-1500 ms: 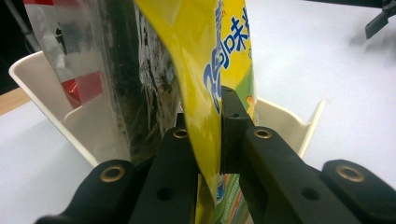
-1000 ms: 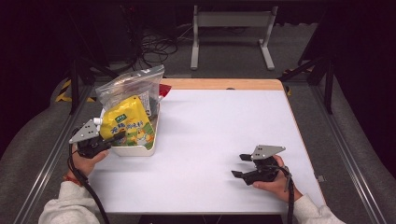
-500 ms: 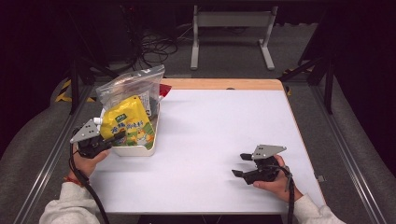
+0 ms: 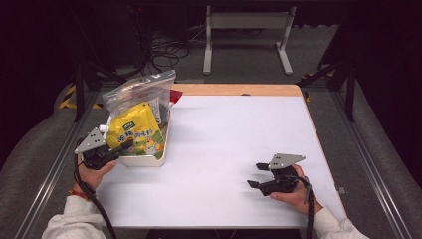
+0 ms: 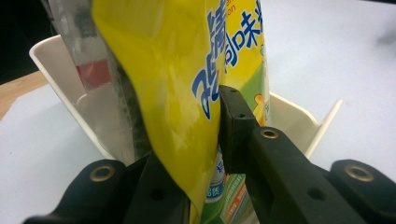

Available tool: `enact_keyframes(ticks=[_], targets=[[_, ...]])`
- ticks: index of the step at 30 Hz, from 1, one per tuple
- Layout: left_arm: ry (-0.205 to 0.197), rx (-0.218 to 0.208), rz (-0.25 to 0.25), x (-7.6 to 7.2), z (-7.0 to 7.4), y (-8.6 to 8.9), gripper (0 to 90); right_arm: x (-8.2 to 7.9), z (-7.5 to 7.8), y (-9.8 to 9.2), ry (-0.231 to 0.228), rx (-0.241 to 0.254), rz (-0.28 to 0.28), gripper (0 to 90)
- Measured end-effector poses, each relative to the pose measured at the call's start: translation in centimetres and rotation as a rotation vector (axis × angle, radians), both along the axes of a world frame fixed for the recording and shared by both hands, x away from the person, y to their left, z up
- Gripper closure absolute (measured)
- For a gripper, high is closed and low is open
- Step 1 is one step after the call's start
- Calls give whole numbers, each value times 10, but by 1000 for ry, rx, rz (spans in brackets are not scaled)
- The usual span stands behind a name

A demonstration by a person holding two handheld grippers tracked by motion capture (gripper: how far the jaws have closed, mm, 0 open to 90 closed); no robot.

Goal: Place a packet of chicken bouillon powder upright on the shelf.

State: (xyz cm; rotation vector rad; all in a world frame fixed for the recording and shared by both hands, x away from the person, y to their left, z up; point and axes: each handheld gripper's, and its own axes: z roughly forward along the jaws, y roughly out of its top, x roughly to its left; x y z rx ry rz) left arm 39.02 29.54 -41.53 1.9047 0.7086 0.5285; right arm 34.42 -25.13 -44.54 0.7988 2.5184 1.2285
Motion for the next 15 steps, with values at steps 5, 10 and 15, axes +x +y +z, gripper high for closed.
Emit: enact_keyframes(ticks=[5,10,15], targets=[[-5,4,33,-5,3,-2,766,0,0,0,-2,-9,-10,289],[-14,-6,97,-12,8,-1,745,0,3,-2,-11,-4,-17,290],[-27,-9,165,-22,13,-3,710,1,4,-4,-16,0,-23,291]])
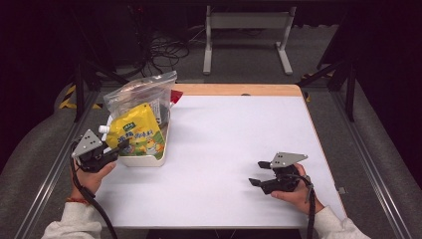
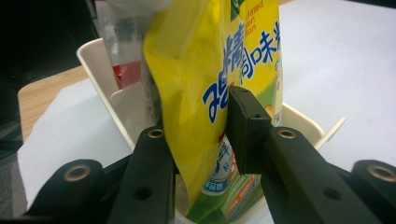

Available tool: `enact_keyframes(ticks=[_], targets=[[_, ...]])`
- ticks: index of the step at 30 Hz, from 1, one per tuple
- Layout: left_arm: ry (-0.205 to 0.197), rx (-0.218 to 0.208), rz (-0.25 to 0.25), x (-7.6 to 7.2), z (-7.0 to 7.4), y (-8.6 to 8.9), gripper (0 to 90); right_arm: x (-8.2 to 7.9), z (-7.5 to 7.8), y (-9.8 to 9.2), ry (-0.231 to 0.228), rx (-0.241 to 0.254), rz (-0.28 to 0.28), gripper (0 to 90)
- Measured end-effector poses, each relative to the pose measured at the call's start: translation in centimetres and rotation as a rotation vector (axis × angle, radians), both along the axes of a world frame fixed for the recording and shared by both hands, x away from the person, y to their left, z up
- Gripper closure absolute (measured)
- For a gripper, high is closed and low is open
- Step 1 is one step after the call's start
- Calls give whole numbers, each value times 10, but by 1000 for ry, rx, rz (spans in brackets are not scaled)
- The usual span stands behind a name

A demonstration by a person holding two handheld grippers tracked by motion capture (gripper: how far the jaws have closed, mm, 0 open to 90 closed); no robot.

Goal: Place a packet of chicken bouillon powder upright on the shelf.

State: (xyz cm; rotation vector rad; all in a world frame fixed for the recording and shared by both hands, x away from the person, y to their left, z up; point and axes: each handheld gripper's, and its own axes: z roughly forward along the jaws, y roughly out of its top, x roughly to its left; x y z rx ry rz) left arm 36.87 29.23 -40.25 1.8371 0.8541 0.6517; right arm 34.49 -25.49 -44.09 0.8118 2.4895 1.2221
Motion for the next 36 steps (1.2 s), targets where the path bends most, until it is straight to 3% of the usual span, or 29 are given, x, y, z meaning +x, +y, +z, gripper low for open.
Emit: enact_keyframes(ticks=[7,17,19,22,25,26,28,30,36], targets=[[15,-7,47,-12,0,-8,600,1,4,-4,-19,4,-14,290],[17,-4,46,-27,-2,-15,534,1,8,-12,-38,12,-37,289],[-13,4,46,-32,-2,-17,514,1,9,-13,-42,12,-42,288],[-22,9,56,-36,-1,-20,481,1,9,-13,-43,10,-42,288],[-40,-26,74,-40,0,-21,435,0,9,-12,-43,8,-41,288],[-47,-25,77,-41,1,-21,386,0,9,-12,-44,6,-37,288],[-65,-30,89,-44,5,-20,382,0,9,-12,-42,6,-36,287],[-60,-43,98,-45,6,-17,368,0,8,-12,-40,5,-37,287],[-35,-26,127,-48,1,-11,304,0,8,-10,-41,1,-30,286]])
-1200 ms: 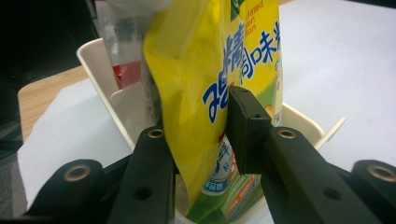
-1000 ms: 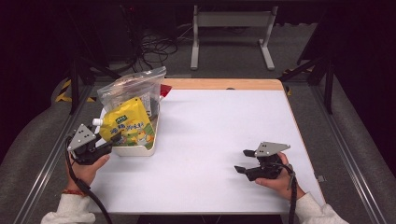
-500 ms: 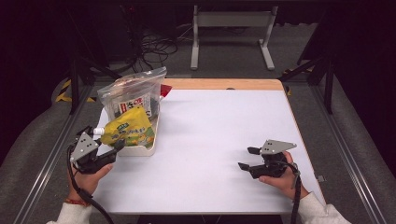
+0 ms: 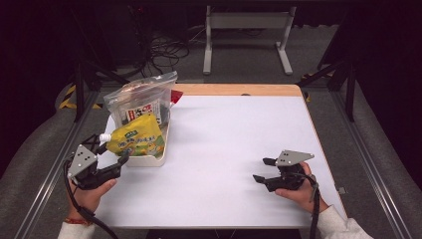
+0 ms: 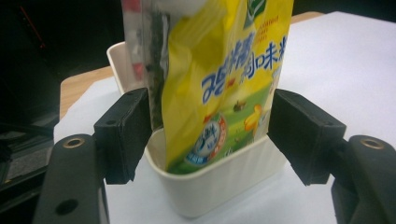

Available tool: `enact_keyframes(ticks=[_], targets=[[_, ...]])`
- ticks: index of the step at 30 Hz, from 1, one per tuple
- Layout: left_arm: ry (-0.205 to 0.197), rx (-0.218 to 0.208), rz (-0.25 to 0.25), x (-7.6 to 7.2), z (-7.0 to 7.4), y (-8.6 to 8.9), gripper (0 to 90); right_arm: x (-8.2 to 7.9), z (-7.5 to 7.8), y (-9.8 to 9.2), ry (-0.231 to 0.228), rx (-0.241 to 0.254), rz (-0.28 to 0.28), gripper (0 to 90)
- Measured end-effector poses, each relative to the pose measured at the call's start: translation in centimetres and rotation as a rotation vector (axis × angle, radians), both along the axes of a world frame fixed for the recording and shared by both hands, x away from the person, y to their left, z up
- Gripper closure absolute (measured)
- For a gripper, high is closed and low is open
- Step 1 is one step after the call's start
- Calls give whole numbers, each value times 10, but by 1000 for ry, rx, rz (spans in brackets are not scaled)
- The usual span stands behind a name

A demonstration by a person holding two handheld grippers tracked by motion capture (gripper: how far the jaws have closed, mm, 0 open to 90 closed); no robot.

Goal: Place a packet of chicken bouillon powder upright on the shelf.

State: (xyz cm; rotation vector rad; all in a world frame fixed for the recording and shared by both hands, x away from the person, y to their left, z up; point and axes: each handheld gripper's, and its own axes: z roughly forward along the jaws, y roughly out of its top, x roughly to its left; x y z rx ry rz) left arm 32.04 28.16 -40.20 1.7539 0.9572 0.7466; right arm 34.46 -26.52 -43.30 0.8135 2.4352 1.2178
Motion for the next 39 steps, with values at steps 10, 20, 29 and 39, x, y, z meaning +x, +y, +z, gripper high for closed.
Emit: enact_keyframes(ticks=[10,20,29,39], targets=[[31,24,-2,-19,-8,-2,229,0,1,-2,-4,2,-10,285],[84,52,-81,-30,-22,-24,182,-1,5,-5,-27,-5,-20,284],[125,71,-145,-22,-30,-44,163,-5,6,-7,-64,-43,-32,271],[173,98,-218,-18,-38,-67,136,-14,4,-19,-109,-114,-74,170]])
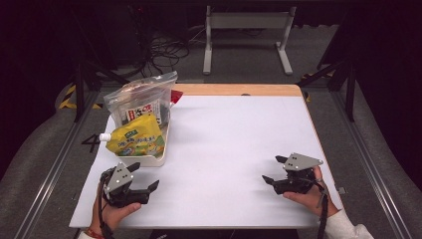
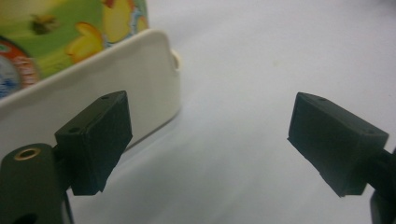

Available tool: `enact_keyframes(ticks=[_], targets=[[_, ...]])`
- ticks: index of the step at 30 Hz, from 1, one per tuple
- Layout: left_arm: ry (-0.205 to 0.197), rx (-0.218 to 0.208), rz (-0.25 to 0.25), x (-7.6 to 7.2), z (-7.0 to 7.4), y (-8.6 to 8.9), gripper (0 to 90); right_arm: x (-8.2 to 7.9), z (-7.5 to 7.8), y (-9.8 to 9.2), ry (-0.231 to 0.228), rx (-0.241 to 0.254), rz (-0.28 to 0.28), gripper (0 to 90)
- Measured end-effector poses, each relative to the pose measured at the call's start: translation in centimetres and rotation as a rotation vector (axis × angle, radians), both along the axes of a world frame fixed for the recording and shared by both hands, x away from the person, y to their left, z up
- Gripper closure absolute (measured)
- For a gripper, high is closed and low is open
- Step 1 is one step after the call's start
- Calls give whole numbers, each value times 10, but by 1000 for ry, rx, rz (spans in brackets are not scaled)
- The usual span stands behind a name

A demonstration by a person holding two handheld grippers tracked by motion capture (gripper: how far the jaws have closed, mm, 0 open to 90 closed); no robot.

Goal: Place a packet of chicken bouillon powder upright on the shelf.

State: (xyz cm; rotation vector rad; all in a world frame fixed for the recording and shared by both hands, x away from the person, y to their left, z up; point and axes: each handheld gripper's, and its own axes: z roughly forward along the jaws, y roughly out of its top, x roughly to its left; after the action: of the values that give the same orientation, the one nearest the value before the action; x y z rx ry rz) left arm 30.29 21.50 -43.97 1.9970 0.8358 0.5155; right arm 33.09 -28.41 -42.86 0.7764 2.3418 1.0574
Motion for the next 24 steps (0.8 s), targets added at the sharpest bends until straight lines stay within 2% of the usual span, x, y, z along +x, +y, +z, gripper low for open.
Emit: enact_keyframes(ticks=[2,3,8,11,14,24], targets=[[4,10,-8,0,-1,-3,125,-1,-1,-2,-7,-14,-18,135],[12,15,-30,0,-2,-7,118,-3,-2,-4,-12,-17,-26,101],[21,25,-58,1,-4,-15,97,-8,-5,-8,-18,-30,-15,63],[28,45,-78,3,-7,-22,80,-11,-9,-10,-25,-41,-29,46],[32,65,-91,5,-9,-28,61,-13,-12,-14,-23,-50,-37,43],[37,71,-104,8,-11,-30,56,-20,-15,-20,-43,-58,-60,55]])
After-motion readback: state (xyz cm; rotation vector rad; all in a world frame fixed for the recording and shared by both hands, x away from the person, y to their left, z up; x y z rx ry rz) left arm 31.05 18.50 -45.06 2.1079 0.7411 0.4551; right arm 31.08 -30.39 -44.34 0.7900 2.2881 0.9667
